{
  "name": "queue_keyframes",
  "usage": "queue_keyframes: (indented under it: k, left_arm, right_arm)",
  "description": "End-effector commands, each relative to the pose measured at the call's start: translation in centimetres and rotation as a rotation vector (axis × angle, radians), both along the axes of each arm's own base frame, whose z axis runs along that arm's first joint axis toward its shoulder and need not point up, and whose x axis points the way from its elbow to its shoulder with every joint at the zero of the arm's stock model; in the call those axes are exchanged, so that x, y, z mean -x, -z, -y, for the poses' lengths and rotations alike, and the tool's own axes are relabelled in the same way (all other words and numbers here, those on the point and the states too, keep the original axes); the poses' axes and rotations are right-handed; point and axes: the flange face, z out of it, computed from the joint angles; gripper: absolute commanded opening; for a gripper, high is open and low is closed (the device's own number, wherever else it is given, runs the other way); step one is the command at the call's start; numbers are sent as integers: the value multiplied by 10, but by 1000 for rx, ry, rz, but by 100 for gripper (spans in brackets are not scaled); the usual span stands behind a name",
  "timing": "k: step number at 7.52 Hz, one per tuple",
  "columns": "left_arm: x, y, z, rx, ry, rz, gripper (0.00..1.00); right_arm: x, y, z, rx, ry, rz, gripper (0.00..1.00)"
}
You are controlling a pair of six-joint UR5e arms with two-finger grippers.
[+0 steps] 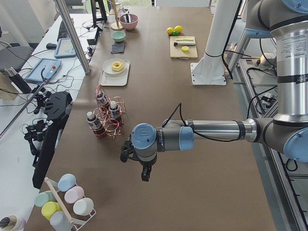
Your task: Place tea on tray
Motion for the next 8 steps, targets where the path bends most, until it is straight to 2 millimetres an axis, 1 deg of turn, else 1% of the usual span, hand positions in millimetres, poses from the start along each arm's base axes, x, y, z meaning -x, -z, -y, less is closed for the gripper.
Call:
queue_keyframes:
  k: [1, 3, 4, 5, 8]
  left_arm:
    - [1, 4, 1, -6, 5, 2, 99]
    - [1, 6, 1, -15, 0, 8, 99]
    - [1, 6, 2, -14, 1, 8, 99]
    - [2, 6, 5, -11, 3, 13, 99]
    - [3, 8, 1, -13, 7, 13, 99]
  right_arm:
    - [0, 0, 0, 0, 0, 0, 100]
    - [0, 1, 0, -2, 0, 0, 100]
    - [0, 5, -1, -9, 0, 1, 100]
    - [0, 5, -1, -9, 0, 1, 100]
    - [0, 4, -1, -8, 0, 1, 100]
